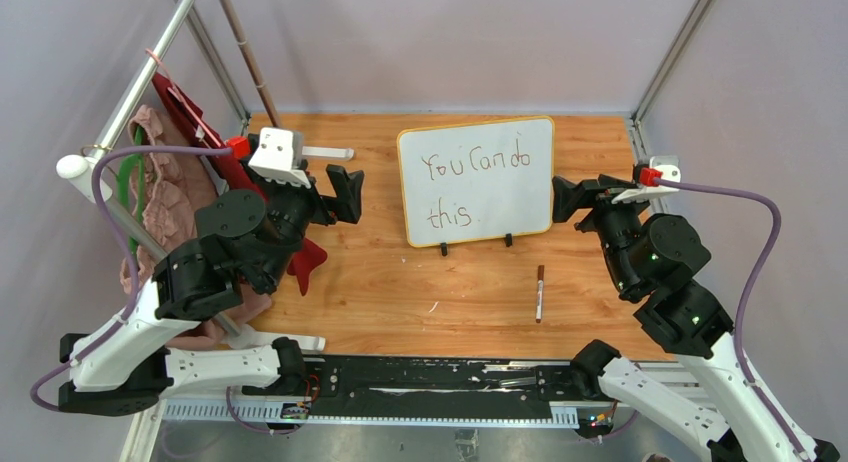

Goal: Write a sentence on the whiteboard
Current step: Reset both arms

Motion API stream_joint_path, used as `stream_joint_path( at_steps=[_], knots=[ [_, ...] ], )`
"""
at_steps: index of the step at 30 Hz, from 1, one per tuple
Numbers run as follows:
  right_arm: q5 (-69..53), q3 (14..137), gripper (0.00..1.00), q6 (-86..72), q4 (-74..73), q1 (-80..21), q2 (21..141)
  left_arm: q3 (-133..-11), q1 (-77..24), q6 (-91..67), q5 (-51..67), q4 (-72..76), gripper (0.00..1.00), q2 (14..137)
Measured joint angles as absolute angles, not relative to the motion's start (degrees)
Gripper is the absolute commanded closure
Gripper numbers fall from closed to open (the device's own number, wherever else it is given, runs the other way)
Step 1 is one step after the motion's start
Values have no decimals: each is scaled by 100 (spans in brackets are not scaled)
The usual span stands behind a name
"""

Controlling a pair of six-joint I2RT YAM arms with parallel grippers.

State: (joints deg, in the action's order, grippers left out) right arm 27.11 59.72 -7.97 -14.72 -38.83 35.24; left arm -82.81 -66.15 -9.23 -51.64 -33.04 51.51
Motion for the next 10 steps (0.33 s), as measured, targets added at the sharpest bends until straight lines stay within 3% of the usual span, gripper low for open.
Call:
stream_joint_path(
  at_steps=[10],
  knots=[
    [2698, 5972, 17, -797, -1461, -3883, 3489, -8246, -6615, -965, -5166, -3258, 0, 5144]
  ],
)
